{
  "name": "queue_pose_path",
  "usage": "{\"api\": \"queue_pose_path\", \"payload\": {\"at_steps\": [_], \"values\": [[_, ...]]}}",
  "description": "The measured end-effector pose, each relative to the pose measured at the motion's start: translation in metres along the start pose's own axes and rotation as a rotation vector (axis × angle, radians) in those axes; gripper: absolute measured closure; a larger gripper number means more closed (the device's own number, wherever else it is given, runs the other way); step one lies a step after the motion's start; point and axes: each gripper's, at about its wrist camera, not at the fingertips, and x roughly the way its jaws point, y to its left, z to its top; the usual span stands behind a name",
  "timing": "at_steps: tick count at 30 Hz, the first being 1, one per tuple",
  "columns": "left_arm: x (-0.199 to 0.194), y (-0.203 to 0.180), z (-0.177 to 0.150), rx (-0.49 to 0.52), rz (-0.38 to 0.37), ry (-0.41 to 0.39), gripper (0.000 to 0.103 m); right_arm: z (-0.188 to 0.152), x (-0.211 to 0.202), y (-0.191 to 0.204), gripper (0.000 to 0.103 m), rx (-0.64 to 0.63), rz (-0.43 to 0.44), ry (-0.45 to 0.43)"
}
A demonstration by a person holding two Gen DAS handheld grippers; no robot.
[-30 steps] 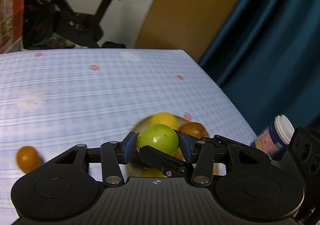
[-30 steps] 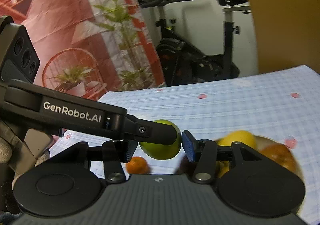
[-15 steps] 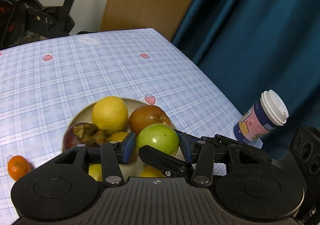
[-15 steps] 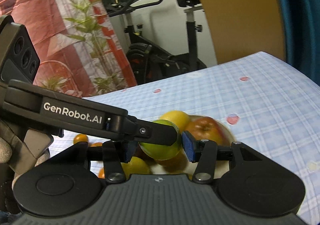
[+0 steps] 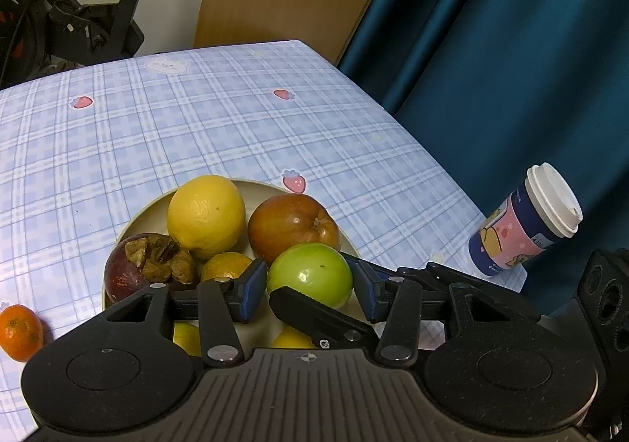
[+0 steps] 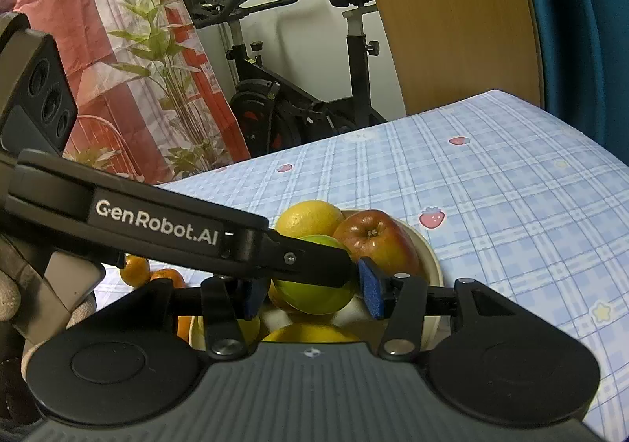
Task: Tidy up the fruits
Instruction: 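Open the left gripper and lift it off the green fruit, then move the left gripper down to an orange tangerine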
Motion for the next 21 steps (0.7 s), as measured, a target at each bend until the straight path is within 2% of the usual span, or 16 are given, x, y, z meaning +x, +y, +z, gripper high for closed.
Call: {"api": "queue_pose_path", "payload": {"at_steps": [14, 21], "values": [[-0.03, 0.016, 0.003, -0.028, 0.029, -0.078, 0.049, -0.001, -0.002, 0.017, 0.049, -0.098, -0.038, -0.031], [-0.076, 0.051, 0.0, -0.073, 0.11, -0.162, 0.049, 0.002, -0.001, 0.024, 0.049, -0.139, -0.018, -0.053]]}}
